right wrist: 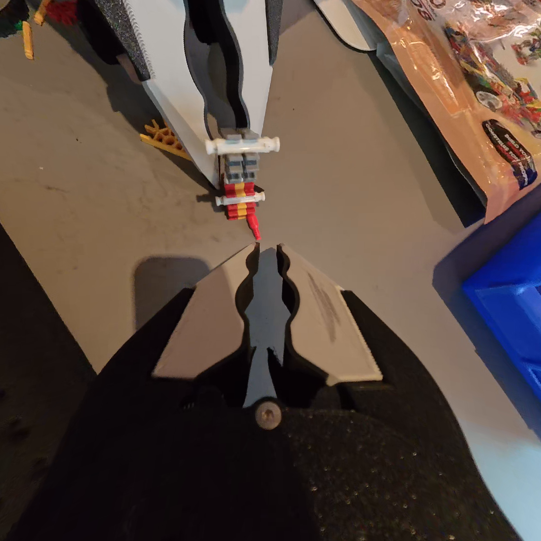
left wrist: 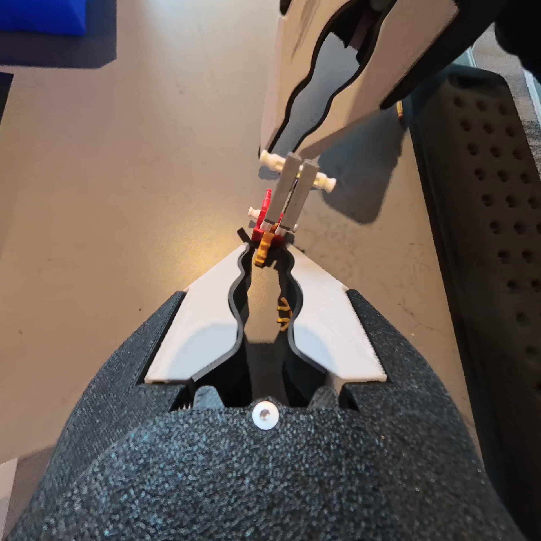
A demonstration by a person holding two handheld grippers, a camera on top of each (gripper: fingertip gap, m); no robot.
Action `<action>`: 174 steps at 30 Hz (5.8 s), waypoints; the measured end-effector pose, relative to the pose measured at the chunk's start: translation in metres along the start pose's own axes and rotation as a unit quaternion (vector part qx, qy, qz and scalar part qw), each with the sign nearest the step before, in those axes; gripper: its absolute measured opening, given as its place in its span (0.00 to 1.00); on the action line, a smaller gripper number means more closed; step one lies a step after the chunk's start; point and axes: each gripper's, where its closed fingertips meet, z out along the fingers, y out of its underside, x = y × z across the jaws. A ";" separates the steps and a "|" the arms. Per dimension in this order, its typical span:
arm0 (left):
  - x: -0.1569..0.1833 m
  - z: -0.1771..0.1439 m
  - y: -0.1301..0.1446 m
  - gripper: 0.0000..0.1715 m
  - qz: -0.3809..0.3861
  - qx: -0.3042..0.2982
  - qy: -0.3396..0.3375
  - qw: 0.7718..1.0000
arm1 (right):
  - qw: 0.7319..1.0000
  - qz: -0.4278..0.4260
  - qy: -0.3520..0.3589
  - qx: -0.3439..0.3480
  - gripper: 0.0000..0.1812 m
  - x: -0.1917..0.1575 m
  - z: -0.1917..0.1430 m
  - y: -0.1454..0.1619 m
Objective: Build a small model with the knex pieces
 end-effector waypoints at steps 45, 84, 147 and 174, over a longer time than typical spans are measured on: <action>-0.001 0.003 -0.002 0.12 0.034 0.000 0.005 0.999 | 0.996 -0.053 -0.069 -0.015 0.05 -0.002 0.011 -0.002; 0.032 -0.066 -0.102 0.37 0.070 0.258 0.011 0.964 | 0.955 0.094 0.054 0.275 0.06 0.031 -0.056 -0.097; 0.169 -0.131 -0.140 0.04 0.376 0.337 0.025 0.863 | 0.855 -0.018 0.074 0.513 0.02 -0.088 -0.175 -0.143; 0.194 -0.135 -0.136 0.01 0.289 0.390 0.193 0.853 | 0.851 -0.113 0.187 0.478 0.02 -0.109 -0.186 -0.141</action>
